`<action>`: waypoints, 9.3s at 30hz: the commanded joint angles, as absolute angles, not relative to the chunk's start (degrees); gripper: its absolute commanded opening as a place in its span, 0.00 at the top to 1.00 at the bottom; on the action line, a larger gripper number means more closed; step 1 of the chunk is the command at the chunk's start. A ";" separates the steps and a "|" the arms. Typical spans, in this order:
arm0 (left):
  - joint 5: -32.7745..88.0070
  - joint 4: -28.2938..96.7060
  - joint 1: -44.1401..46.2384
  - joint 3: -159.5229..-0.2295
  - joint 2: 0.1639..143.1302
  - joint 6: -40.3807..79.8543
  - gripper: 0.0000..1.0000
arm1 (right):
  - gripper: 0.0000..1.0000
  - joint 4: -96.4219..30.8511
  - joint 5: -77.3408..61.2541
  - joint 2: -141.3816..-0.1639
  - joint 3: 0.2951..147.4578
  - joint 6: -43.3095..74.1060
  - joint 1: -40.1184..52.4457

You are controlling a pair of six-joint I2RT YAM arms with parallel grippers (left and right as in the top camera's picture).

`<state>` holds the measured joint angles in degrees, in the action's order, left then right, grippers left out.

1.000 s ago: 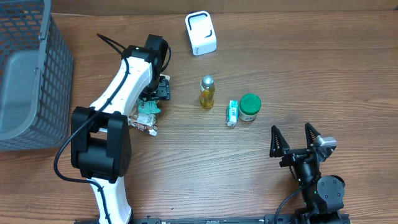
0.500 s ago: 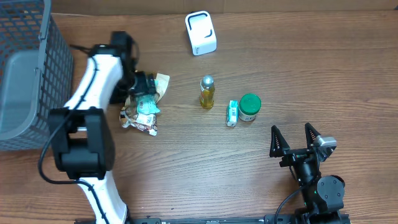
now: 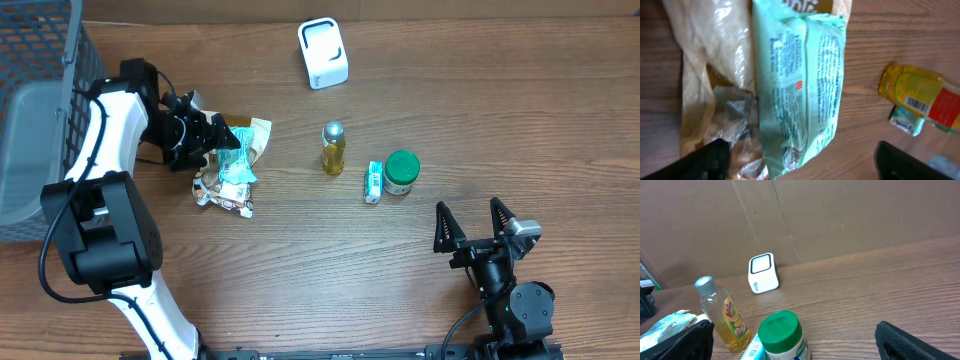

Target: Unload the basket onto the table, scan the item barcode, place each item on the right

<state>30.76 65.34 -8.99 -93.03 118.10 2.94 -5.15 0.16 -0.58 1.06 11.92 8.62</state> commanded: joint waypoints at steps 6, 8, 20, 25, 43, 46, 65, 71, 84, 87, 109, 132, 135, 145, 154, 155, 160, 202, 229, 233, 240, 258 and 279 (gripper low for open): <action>29.93 58.41 -7.18 -87.77 117.25 4.51 0.27 | 0.00 -4.84 -0.12 -0.16 0.45 11.53 8.27; 26.87 57.34 -7.14 -86.65 117.27 6.20 0.31 | 0.00 -4.84 -0.12 -0.16 0.45 11.53 8.27; 26.02 56.95 -7.44 -85.95 117.25 6.44 0.71 | 0.00 -4.84 -0.14 -0.16 0.45 11.53 8.27; 31.90 64.82 -9.85 -95.29 117.25 6.22 0.90 | 0.00 -4.84 -0.12 -0.16 0.45 11.53 8.27; 30.87 57.95 3.97 -87.39 117.32 16.56 0.96 | 0.00 -4.84 -0.12 -0.16 0.45 11.53 8.27; 29.36 52.05 7.18 -83.70 117.32 20.93 0.96 | 0.00 -4.84 -0.12 -0.16 0.45 11.53 8.27; 21.74 68.01 9.87 -97.51 117.30 16.62 0.64 | 0.00 -4.84 -0.12 -0.16 0.45 11.53 8.27; 20.49 66.17 14.02 -95.46 117.36 16.78 0.75 | 0.00 -4.84 -0.12 -0.16 0.45 11.53 8.27; 17.10 57.76 15.84 -93.10 118.06 23.31 0.96 | 0.00 -4.84 -0.12 -0.16 0.45 11.53 8.27; 17.06 55.05 15.79 -91.35 118.10 24.36 0.96 | 0.00 -4.84 -0.12 -0.16 0.45 11.53 8.27; 10.87 40.64 15.25 -85.67 114.91 22.24 0.96 | 0.00 -4.84 -0.12 -0.16 0.45 11.53 8.27; 11.66 56.10 18.46 -82.48 117.12 21.41 0.96 | 0.00 -4.84 -0.12 -0.16 0.45 11.53 8.27; 11.16 55.88 18.46 -82.21 119.90 21.39 0.96 | 0.00 -4.84 -0.12 -0.16 0.45 11.53 8.27; 10.07 56.80 16.93 -86.02 117.64 19.62 0.96 | 0.00 -4.84 -0.12 -0.16 0.45 11.53 8.27; 9.50 54.30 17.02 -88.64 111.83 19.55 0.96 | 0.00 -4.84 -0.12 -0.16 0.45 11.53 8.27; 9.02 53.74 17.02 -88.44 112.07 19.88 0.96 | 0.00 -4.84 -0.12 -0.16 0.45 11.53 8.27; 8.56 49.15 17.58 -86.37 114.17 21.89 0.96 | 0.00 -4.84 -0.12 -0.16 0.45 11.53 8.27; -8.10 62.33 -0.54 -87.05 103.81 21.43 0.90 | 0.00 -4.84 -0.12 -0.16 0.45 11.53 8.27; -7.90 62.72 -1.10 -87.05 103.81 21.43 0.00 | 0.00 -4.84 -0.12 -0.16 0.45 11.53 8.27; -7.90 62.72 -1.08 -87.05 103.81 21.43 0.01 | 0.00 -4.84 -0.12 -0.16 0.45 11.53 8.27; -7.90 62.72 -1.10 -87.05 103.81 21.43 0.00 | 0.00 -4.84 -0.14 -0.16 0.45 11.53 8.27; -7.90 62.72 -1.10 -87.05 103.81 21.43 0.00 | 0.00 -4.84 -0.12 -0.16 0.45 11.53 8.27; -7.90 62.72 -1.10 -87.05 103.81 21.43 0.00 | 0.00 -4.84 -0.12 -0.16 0.45 11.53 8.27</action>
<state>-6.94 62.61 -0.86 -87.68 103.20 21.04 -5.15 0.16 -0.58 1.06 11.94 8.60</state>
